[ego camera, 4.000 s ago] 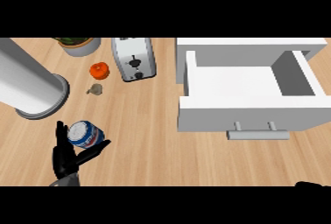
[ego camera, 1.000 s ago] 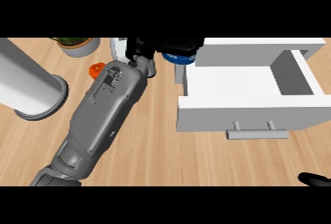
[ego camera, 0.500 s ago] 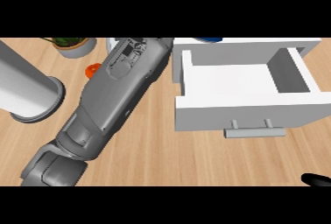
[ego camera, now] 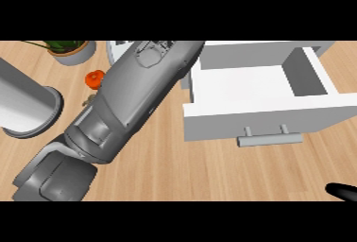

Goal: Pick up the can, place it into the drawer and close the drawer

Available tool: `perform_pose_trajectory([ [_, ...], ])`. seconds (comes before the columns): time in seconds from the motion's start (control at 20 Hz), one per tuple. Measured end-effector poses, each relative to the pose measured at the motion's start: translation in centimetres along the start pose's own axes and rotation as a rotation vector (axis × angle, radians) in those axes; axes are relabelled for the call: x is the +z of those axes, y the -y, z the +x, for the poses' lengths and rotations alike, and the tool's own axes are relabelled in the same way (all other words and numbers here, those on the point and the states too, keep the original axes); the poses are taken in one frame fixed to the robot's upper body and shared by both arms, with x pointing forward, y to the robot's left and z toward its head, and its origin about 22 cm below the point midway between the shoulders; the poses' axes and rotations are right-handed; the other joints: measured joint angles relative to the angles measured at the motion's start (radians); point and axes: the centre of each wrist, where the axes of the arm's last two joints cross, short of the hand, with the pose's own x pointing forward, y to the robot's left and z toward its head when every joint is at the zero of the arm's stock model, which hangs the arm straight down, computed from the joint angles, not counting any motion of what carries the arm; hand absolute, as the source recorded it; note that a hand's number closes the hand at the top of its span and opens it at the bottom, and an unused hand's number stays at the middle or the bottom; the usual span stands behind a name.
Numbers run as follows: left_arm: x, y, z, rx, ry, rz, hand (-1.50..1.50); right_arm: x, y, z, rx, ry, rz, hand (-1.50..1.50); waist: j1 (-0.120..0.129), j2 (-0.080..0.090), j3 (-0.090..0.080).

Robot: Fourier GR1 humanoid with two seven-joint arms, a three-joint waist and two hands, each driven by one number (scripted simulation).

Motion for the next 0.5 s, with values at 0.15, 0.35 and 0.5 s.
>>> perform_pose_trajectory([
  [0.15, -0.11, 0.47, 0.22, -0.014, -0.003, 0.013, 1.50, -0.06, -0.29, 0.17, 0.002, 0.002, 0.009, -1.50, -0.008, 0.002, 0.000],
  [0.35, -0.37, 0.64, 0.08, -0.037, 0.001, 0.056, -1.50, -0.56, -0.65, 0.30, 0.010, 0.003, 0.015, -1.50, -0.016, 0.005, 0.001],
  [0.5, -0.48, 0.72, -0.03, -0.042, 0.002, 0.094, -1.50, -0.83, -0.72, 0.21, 0.014, 0.008, 0.024, -1.50, -0.022, 0.007, 0.001],
])
